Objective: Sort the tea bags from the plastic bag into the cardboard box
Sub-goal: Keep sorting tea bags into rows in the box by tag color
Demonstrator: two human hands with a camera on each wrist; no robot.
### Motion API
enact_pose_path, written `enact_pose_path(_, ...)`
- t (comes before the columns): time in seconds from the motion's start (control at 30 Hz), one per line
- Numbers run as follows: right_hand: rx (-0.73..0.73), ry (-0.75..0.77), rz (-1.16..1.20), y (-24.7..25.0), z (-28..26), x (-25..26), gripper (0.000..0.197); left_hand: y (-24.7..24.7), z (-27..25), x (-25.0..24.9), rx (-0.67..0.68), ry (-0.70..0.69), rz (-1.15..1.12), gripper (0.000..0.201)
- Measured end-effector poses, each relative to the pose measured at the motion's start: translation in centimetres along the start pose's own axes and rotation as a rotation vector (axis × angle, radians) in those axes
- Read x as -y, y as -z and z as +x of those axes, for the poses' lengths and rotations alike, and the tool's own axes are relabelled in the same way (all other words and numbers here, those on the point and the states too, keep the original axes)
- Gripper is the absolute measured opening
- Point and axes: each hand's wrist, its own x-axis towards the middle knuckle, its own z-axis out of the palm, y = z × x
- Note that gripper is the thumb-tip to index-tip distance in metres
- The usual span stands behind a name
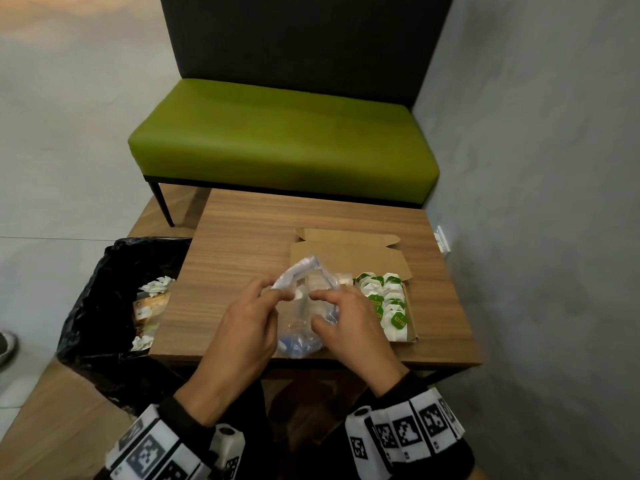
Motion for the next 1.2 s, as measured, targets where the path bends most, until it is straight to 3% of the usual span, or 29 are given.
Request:
enact_pose_path(0.13,-0.036,-0.002,-0.074,-0.2,-0.7,-0.1,0.052,0.1,-0.4,-0.2,0.015,0.076,0.083,0.041)
enact_pose_path(0.27,-0.049,-0.043,-0.141,0.1,-1.0,0.8,0.056,0.1,-0.7,-1.0,0.033,0.010,0.065,0.043)
enact_pose_path(0.57,-0.025,-0.046,-0.204,-0.6,-0.8,0.8,0.035,-0.6,-1.8,-2.3,0.070,-0.083,-0.044,0.040)
enact_pose_path(0.7,-0.076,-0.033,-0.071,-0.7,-0.7,-0.3,0.016,-0.7,-1.9,-2.0,0.073,-0.003,0.016,0.040)
enact_pose_path(0.93,-0.327,0.091,0.270,1.8,-0.8,-1.4,0.007,0.4,-0.5,-1.4,0.081,0.235,0.135,0.052)
enact_pose_path(1.2,-0.352,0.042,0.195,3.0,-1.7,-3.9,0.017,-0.2,2.3,0.9,0.214,0.388,0.159,0.060)
